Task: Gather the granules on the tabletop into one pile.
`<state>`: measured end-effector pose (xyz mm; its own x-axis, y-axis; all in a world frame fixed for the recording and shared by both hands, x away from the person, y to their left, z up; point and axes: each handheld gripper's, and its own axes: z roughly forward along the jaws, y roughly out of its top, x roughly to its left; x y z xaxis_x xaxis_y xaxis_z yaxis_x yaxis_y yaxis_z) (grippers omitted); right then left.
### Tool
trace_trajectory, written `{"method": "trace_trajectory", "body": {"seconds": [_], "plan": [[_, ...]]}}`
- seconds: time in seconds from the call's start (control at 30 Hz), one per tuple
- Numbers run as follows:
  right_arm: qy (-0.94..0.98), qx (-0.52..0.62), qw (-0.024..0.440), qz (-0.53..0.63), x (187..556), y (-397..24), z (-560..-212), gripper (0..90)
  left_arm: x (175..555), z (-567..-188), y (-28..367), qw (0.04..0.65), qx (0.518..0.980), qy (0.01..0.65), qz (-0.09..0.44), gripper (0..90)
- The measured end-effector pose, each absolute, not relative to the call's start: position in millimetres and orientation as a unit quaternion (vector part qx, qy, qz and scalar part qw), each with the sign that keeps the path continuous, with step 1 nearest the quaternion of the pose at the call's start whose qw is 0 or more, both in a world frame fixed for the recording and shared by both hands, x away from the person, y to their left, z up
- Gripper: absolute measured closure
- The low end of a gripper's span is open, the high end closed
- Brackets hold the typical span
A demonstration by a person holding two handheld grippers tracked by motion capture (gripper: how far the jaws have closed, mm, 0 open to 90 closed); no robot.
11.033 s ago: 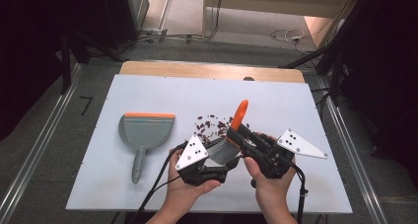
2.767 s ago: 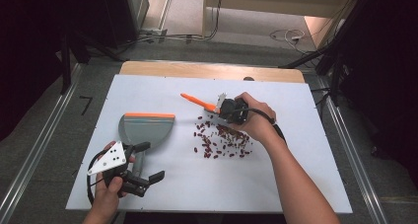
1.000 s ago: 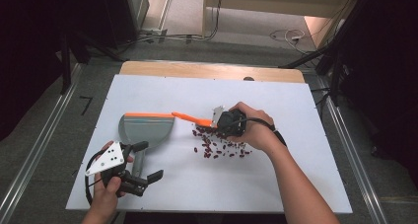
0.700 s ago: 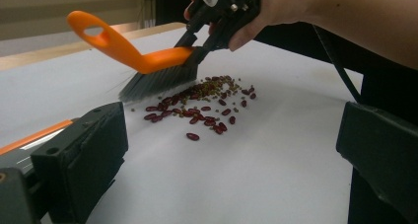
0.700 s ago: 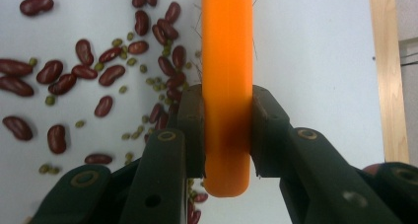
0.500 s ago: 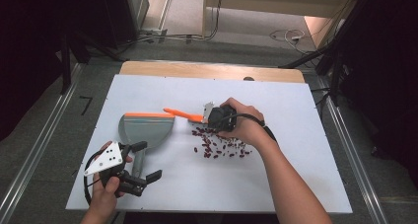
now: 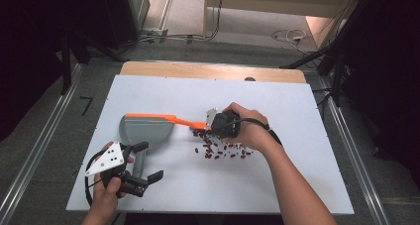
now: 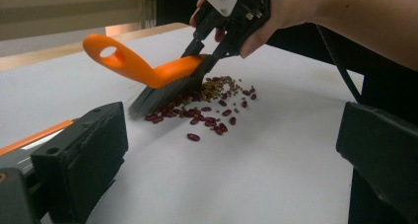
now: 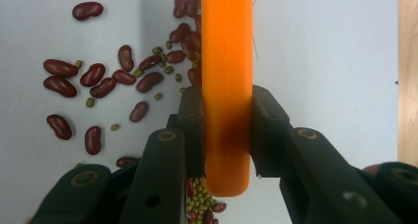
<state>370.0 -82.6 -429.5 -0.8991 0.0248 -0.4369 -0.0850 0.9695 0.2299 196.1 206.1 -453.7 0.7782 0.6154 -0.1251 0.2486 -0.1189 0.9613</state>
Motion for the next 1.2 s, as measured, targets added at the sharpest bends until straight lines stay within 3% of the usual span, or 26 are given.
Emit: {"method": "trace_trajectory", "body": {"seconds": [0.4, 0.8, 0.97, 1.2], "plan": [[0.955, 0.087, 0.213, 0.189, 369.0, -92.1, -404.4, 68.8, 197.0, -454.4, 207.8, 0.594, 0.731, 0.298, 0.156, 0.0], [0.934, 0.238, 0.061, 0.259, 350.8, -87.4, -396.5, 68.9, 196.8, -453.6, 209.5, 0.595, 0.729, 0.298, 0.158, 0.0], [0.923, 0.277, 0.015, 0.268, 346.6, -80.1, -405.7, 68.9, 196.5, -453.4, 208.8, 0.595, 0.73, 0.298, 0.158, 0.0], [0.916, 0.304, -0.015, 0.262, 342.0, -73.2, -413.3, 68.9, 197.1, -453.4, 208.9, 0.596, 0.73, 0.296, 0.157, 0.0]]}}
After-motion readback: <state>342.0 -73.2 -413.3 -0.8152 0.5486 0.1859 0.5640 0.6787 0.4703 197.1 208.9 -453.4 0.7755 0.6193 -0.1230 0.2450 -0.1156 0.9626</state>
